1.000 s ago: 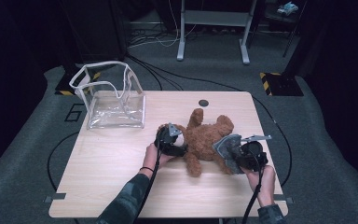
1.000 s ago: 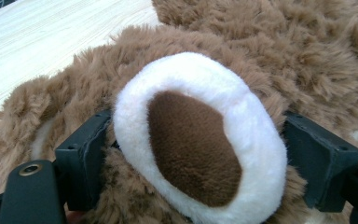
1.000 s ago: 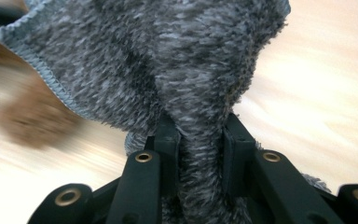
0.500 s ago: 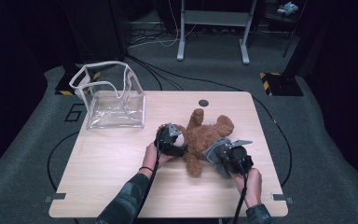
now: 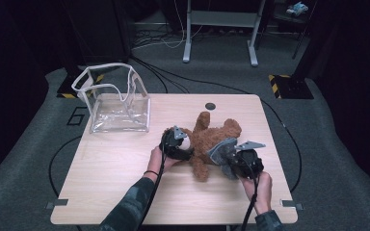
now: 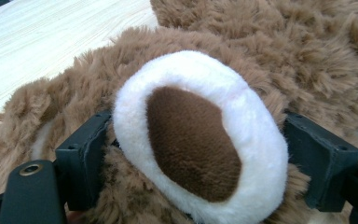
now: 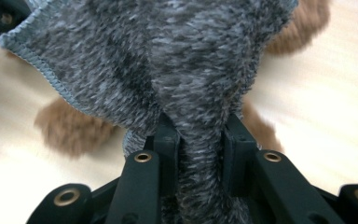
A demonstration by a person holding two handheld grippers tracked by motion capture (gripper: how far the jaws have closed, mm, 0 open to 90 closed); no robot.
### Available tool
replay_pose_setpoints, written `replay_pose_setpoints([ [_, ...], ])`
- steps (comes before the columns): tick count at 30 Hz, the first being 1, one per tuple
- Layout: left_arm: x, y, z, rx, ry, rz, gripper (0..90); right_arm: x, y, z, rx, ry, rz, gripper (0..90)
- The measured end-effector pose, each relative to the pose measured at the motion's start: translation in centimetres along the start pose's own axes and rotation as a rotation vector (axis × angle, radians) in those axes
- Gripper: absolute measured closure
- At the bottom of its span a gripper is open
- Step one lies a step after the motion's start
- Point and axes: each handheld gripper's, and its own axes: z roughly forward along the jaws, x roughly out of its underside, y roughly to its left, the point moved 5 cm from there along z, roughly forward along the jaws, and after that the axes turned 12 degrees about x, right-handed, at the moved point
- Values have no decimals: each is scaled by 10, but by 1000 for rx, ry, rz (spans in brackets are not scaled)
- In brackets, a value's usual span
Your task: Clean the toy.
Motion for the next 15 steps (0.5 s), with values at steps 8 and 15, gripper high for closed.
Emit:
replay_pose_setpoints([
  [8,-1,0,1,6,-4,-1,180,38,-9,32,45,109,-1,720],
  [15,-3,2,1,13,8,-17,180,31,-12,9,4,57,34,718],
])
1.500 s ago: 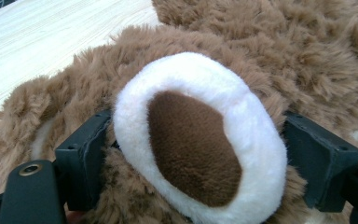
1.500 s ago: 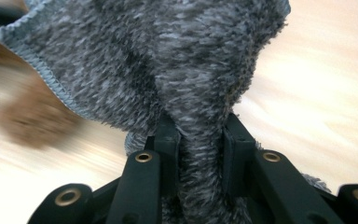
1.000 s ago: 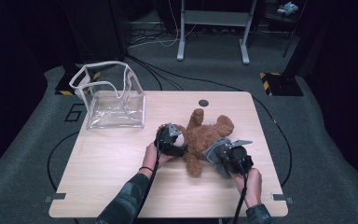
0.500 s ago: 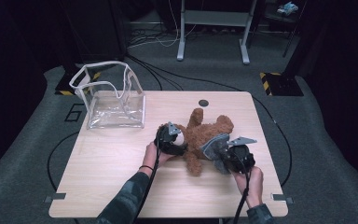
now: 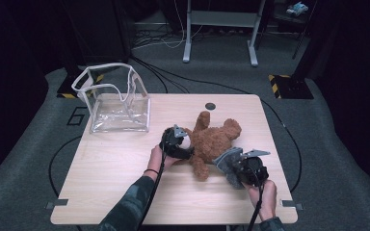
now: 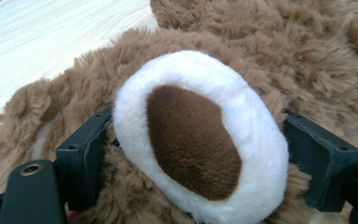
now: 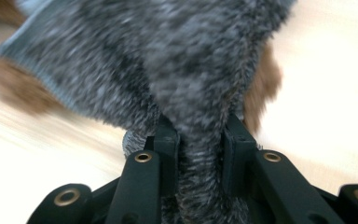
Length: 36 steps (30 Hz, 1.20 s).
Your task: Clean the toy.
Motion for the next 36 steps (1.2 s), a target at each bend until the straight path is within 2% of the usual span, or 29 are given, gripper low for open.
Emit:
replay_pose_setpoints([
  [1,0,0,0,0,0,0,180,-3,2,-4,-8,-6,6,718],
  [3,0,0,-1,2,18,7,180,-20,10,-14,-26,-61,-15,717],
  [5,0,0,-1,0,16,10,180,-32,19,-17,-28,-79,-29,717],
  [8,0,0,-1,2,20,3,180,-49,32,-7,-33,-77,-49,717],
  [10,-1,0,-1,1,20,-1,180,-53,40,5,-28,-42,-54,717],
  [13,-1,0,0,4,23,1,181,-48,49,25,-12,-12,-77,718],
  [20,-2,1,0,2,36,3,181,-25,54,42,-22,46,-90,719],
  [22,-2,1,1,2,31,0,181,-15,57,48,-31,87,-76,718],
  [24,-3,1,1,2,31,-4,181,-11,59,51,-37,94,-71,718],
  [26,-3,1,0,7,39,-4,181,-12,60,49,-38,104,-66,717],
  [28,-3,2,0,9,34,-9,181,-16,58,44,-48,95,-81,715],
  [30,-3,2,0,8,27,-16,181,-23,56,31,-55,65,-76,715],
  [31,-3,2,-1,13,32,-14,181,-23,56,31,-55,65,-76,715],
  [32,-3,3,0,16,33,-12,181,-34,49,14,-50,3,-63,715],
  [36,-4,3,0,14,32,-14,181,-50,40,0,-51,-69,-9,714],
])
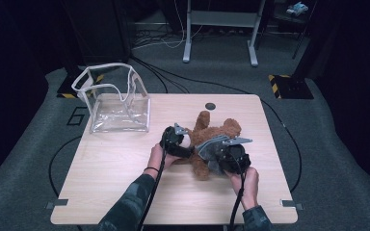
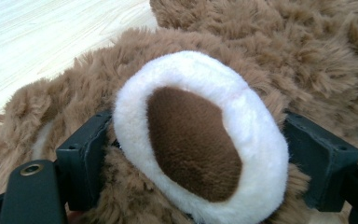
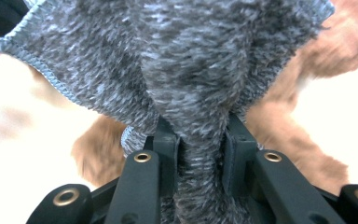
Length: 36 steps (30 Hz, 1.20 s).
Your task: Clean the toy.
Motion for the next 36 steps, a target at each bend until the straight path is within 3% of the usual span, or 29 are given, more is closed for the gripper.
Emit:
replay_pose_setpoints([
  [2,0,0,0,-1,6,-9,181,-4,0,5,2,11,19,713],
  [4,-1,-1,1,-2,6,-9,181,-1,3,18,6,39,5,714],
  [9,-1,-1,1,-7,3,-3,182,20,9,37,3,88,8,719],
  [11,0,-1,1,-6,10,0,182,31,13,45,8,127,-15,717],
  [12,0,-1,1,-5,12,0,182,37,16,47,9,160,4,716],
  [14,-1,-1,1,0,7,-9,182,43,17,51,-3,173,18,715],
  [17,-1,0,0,3,10,-4,181,37,15,46,-4,168,-24,710],
  [19,-1,1,-1,5,10,0,181,33,14,37,-5,163,-25,709],
  [22,-1,1,-1,8,9,-1,181,23,8,20,-13,108,-29,708],
  [26,-1,0,0,7,7,-1,181,3,-1,4,11,20,4,708],
  [28,0,0,-1,9,11,-5,181,-1,-2,5,29,12,19,708],
  [30,0,0,-1,11,8,-1,182,2,0,17,45,31,14,710],
  [36,0,0,-2,22,7,0,184,33,9,44,22,124,-8,718],
])
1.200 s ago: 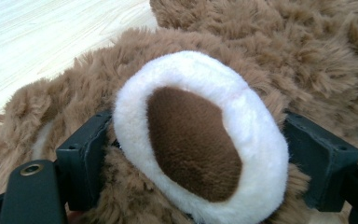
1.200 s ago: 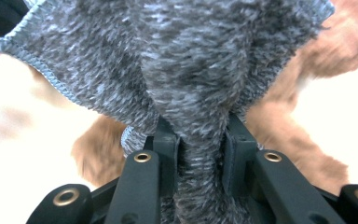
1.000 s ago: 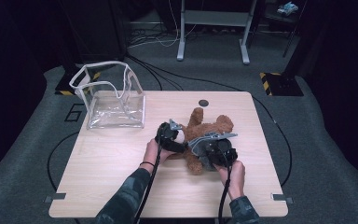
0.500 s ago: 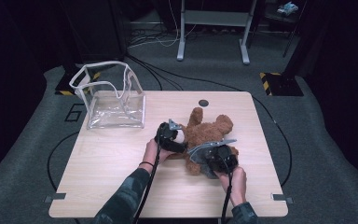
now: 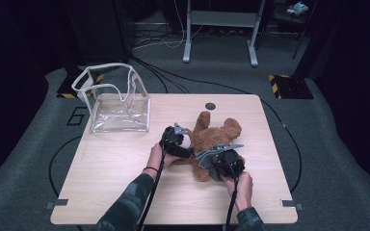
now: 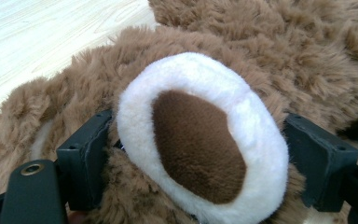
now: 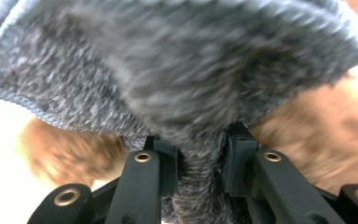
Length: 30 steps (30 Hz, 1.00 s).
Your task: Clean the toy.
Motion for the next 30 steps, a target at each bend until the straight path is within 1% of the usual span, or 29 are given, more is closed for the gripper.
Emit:
replay_pose_setpoints([
  [1,0,0,0,-2,-1,3,184,3,0,3,1,6,-4,718],
  [3,1,-1,0,1,0,7,184,9,-1,9,-2,38,7,718],
  [4,2,-1,-2,5,2,8,184,9,-3,10,-5,34,7,717],
  [5,2,-1,-2,6,-11,5,184,9,-2,8,-11,58,23,717],
  [6,1,-1,-4,7,-14,8,184,7,-3,7,-8,50,4,716],
  [7,0,-1,-8,5,-36,7,184,5,-4,4,-7,53,-2,716],
  [8,-2,-1,-13,5,-48,17,184,3,-4,-1,-10,49,-11,715],
  [9,-3,-1,-17,0,-65,14,188,0,-5,-6,-12,44,-12,715],
  [10,-4,-1,-20,-3,-75,23,194,-3,-5,-11,-22,43,-7,715],
  [11,-5,-1,-23,-1,-96,24,198,-5,-7,-14,-21,31,-9,715],
  [12,-6,-1,-25,3,-103,26,200,-8,-7,-20,-28,26,2,715],
  [13,-6,-2,-27,6,-106,32,203,-11,-9,-23,-25,4,-9,715],
  [15,-6,-6,-30,11,-109,50,208,-18,-10,-34,-31,-26,-7,715],
  [17,-6,-9,-33,18,-117,53,217,-27,-10,-46,-33,-61,-8,714],
  [18,-6,-8,-33,16,-121,56,223,-32,-8,-52,-37,-71,-2,714],
  [19,-6,-8,-33,20,-119,51,227,-37,-7,-56,-46,-90,-11,713],
  [21,-5,-4,-31,39,-121,23,237,-46,-2,-60,-54,-100,-14,712],
  [24,-2,0,-26,46,-108,3,260,-58,8,-57,-74,-110,-20,712],
  [25,-2,1,-24,48,-115,-13,267,-62,14,-52,-84,-97,-17,711],
  [26,-1,2,-22,52,-121,-32,274,-64,19,-47,-95,-83,-3,711],
  [29,0,6,-21,52,-115,-40,288,-66,29,-27,-126,-31,8,711],
  [30,0,6,-21,55,-108,-40,292,-64,33,-17,-140,-5,27,713],
])
